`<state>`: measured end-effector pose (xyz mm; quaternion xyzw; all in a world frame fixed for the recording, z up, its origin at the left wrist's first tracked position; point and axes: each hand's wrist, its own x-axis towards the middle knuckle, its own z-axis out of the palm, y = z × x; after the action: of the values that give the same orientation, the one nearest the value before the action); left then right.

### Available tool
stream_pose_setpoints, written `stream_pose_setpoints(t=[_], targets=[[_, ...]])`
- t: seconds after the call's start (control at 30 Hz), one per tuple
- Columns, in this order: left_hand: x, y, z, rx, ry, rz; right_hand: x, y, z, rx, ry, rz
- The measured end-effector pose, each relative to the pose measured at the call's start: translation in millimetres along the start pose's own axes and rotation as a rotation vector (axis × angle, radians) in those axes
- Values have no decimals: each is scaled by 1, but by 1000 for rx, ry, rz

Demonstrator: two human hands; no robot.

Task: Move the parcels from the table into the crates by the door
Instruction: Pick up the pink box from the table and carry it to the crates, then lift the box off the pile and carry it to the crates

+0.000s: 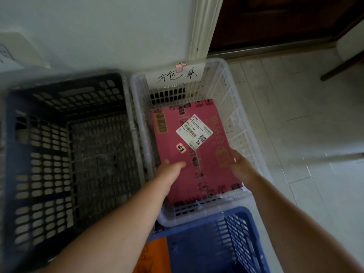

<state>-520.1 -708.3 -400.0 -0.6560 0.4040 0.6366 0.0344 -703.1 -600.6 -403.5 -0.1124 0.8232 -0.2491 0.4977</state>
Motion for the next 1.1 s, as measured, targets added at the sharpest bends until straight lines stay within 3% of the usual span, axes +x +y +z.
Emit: stream_pose_setpoints(t=[0.3,0.53,0.83,1.1], targets=[[-169,96,-69,26,-65,114,-175,-110,-19,14,51,22],[-328,154,-148,84,-87,315,-351,-203,-27,131,245,-7],[-469,172,-225,46,-60,632,-497,-267,-11,279,300,-319],[-585,118,-302,-172,15,764,-641,-298,21,346,261,-713]])
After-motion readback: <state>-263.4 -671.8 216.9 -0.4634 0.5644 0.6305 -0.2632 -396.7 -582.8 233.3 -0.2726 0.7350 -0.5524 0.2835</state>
